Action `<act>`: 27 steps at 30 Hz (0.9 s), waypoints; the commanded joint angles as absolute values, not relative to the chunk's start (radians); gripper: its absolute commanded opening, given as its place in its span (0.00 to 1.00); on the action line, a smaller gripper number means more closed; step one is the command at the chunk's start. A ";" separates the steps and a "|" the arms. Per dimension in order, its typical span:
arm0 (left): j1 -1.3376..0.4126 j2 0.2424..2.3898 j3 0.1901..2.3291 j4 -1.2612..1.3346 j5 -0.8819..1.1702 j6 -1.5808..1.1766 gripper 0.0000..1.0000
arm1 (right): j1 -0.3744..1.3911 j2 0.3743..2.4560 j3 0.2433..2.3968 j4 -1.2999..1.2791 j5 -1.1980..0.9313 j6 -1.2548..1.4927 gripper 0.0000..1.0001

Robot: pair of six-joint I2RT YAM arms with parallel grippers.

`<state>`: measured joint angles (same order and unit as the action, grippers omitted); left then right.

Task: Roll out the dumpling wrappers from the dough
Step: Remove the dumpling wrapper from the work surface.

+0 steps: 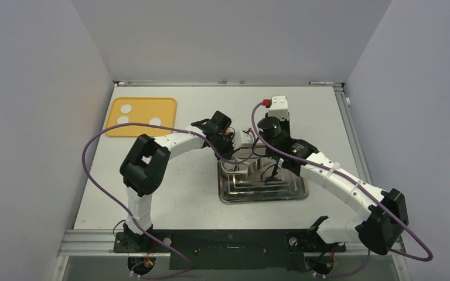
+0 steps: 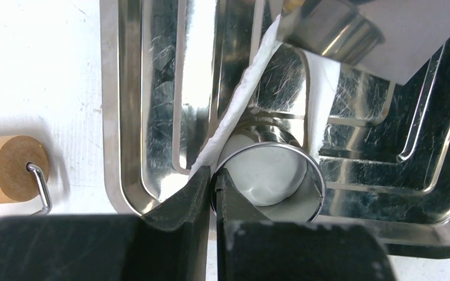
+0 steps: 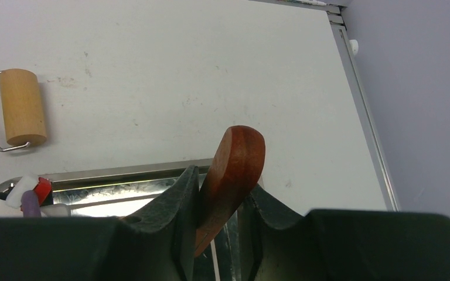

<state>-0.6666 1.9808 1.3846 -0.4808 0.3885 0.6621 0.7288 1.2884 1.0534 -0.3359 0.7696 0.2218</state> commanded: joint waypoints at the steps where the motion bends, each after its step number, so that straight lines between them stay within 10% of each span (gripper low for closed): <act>1: -0.653 1.969 1.373 -0.523 0.345 0.679 0.00 | 0.697 1.245 1.037 -0.622 0.940 0.035 0.08; 14: -0.656 1.971 1.376 -0.525 0.350 0.680 0.00 | 0.686 1.185 1.069 -0.648 0.936 0.037 0.08; 27: -0.664 1.992 1.408 -0.551 0.381 0.659 0.00 | 0.703 0.930 0.946 -0.190 0.374 0.073 0.08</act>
